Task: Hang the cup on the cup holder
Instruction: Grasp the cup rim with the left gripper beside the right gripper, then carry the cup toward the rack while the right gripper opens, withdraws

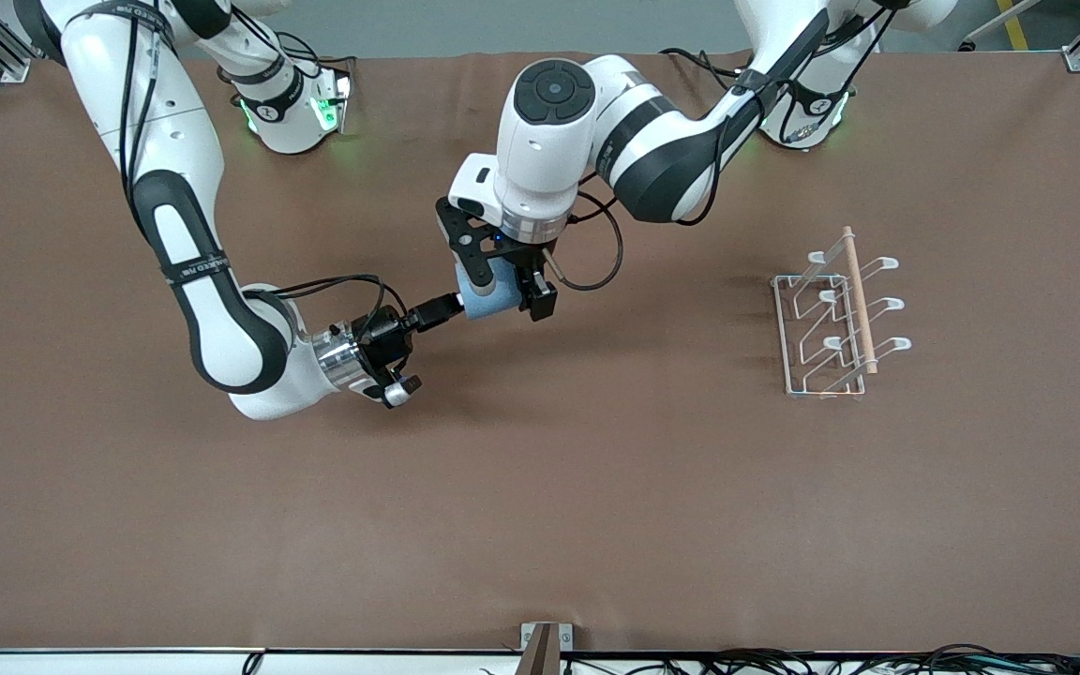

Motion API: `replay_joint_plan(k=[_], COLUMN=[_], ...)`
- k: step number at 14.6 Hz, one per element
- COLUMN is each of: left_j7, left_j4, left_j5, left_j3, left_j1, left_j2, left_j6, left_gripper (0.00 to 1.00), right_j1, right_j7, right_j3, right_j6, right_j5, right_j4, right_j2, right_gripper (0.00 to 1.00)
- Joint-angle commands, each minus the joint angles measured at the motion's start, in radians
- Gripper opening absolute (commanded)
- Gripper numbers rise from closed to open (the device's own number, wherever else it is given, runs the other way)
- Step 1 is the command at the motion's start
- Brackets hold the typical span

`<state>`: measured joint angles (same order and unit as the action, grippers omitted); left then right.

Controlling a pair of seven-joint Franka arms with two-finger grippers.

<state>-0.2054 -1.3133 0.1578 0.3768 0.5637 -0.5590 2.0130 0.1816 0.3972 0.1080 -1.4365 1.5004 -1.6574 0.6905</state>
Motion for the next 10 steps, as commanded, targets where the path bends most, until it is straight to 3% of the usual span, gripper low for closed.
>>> replay_joint_plan(k=[1, 5, 10], left_j7=[-0.037, -0.112, -0.327], left_j4=[0.008, 0.008, 0.005], left_j5=[0.011, 0.014, 0.187], left_j3=[0.002, -0.01, -0.007], left_j1=[-0.015, -0.083, -0.186], left_j2=[0.017, 0.053, 0.07], left_j6=[-0.06, -0.236, -0.477], left_gripper=[0.26, 0.26, 0.24], right_j1=[0.002, 0.001, 0.006], right_j7=[-0.017, -0.012, -0.018], right_j3=[-0.004, -0.025, -0.143], right_j6=[0.01, -0.01, -0.233], right_j5=[0.018, -0.044, -0.355], right_j4=[-0.008, -0.007, -0.125], right_j2=[-0.017, -0.042, -0.225], right_gripper=[1.0, 1.0, 1.0])
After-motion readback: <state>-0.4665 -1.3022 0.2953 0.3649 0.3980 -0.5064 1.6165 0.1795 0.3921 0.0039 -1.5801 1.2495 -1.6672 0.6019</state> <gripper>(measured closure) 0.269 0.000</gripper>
